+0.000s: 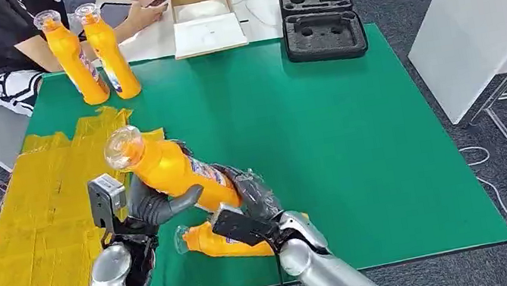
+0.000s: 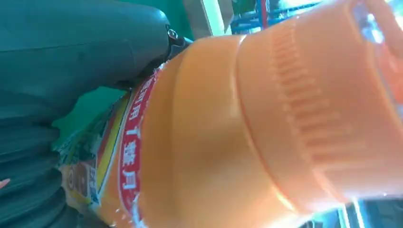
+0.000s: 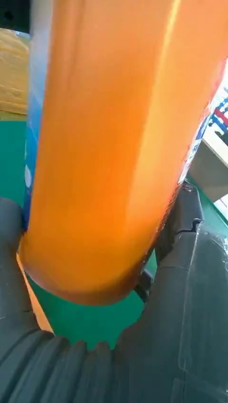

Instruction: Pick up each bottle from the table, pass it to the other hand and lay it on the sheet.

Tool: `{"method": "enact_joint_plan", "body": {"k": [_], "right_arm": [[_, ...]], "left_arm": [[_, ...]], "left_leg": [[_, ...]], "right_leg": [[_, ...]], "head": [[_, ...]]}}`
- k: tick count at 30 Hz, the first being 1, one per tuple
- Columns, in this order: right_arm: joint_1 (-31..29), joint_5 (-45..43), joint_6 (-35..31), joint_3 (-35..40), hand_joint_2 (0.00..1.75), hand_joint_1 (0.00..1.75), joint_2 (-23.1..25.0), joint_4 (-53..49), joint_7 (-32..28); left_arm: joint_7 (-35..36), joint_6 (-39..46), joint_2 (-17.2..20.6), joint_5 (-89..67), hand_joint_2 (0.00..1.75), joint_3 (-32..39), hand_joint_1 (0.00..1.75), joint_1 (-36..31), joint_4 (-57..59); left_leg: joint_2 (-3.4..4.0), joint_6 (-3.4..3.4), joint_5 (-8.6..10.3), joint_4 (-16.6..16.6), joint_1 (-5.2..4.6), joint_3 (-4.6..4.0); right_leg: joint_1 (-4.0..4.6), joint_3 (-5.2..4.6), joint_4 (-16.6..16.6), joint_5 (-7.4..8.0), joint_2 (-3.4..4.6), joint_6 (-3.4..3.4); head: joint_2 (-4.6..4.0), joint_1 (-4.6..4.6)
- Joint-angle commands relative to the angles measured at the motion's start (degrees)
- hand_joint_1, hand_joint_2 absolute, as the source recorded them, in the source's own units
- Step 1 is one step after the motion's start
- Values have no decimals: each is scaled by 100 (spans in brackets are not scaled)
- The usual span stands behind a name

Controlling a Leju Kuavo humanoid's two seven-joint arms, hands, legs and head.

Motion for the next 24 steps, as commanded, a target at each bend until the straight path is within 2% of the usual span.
{"method": "enact_joint_plan", "body": {"k": [1, 6, 7, 10, 13, 17, 19, 22, 24], "right_arm": [[154, -112, -186, -59, 175, 0, -388, -926, -89], [500, -96, -247, -397, 175, 0, -671, -2164, -55], [531, -97, -251, -412, 175, 0, -676, -2239, -47], [556, -82, -274, -408, 175, 0, -664, -2253, -79], [722, -52, -409, -546, 175, 0, -721, -2640, -136], [735, -52, -422, -604, 175, 0, -760, -2758, -130], [735, -52, -422, -604, 175, 0, -760, -2758, -130], [815, -50, -568, -746, 175, 0, -790, -2971, -146], [939, -62, -617, -923, 175, 0, -825, -3204, -114]], "left_arm": [[-128, 574, 127, -91, 175, 513, 175, -172, 60], [-250, 1323, 191, -555, 175, 986, 175, 47, -306], [-248, 1327, 194, -550, 175, 1003, 175, 60, -341], [-271, 1416, 182, -643, 175, 997, 175, 75, -363], [-290, 2389, 207, -1625, 175, 1126, 175, 164, -414], [-329, 2401, 254, -1710, 175, 1175, 175, 165, -434], [-329, 2401, 254, -1710, 175, 1175, 175, 165, -434], [-319, 2838, 440, -3045, 175, 829, 175, 122, -439], [55, 3281, 510, -4590, 175, 658, 175, 89, -471]], "left_leg": [[18, -25, -27, 14, 11, 39], [12, -17, -18, 9, 5, 24], [5, -10, -6, 1, 2, 8], [13, -21, -26, 11, 8, 37], [8, -18, -18, 6, 7, 28], [7, -10, -6, -1, 2, 9], [15, -25, -29, 14, 9, 42], [3, -12, -7, 1, 3, 14], [10, -23, -25, 12, 9, 37]], "right_leg": [[12, 44, 4, -22, 3, -10], [6, 28, 2, -15, 1, -5], [3, 11, -2, -5, -1, -3], [10, 44, 1, -21, -1, -7], [8, 33, -1, -15, -3, -7], [2, 11, -3, -4, 1, -4], [10, 48, 4, -24, 0, -10], [4, 19, -3, -7, -3, -5], [11, 44, 2, -22, -3, -9]], "head": [[0, -2], [0, -2], [0, 0], [0, -2], [0, -2], [0, -2], [0, 0], [0, 0], [0, 0]]}}
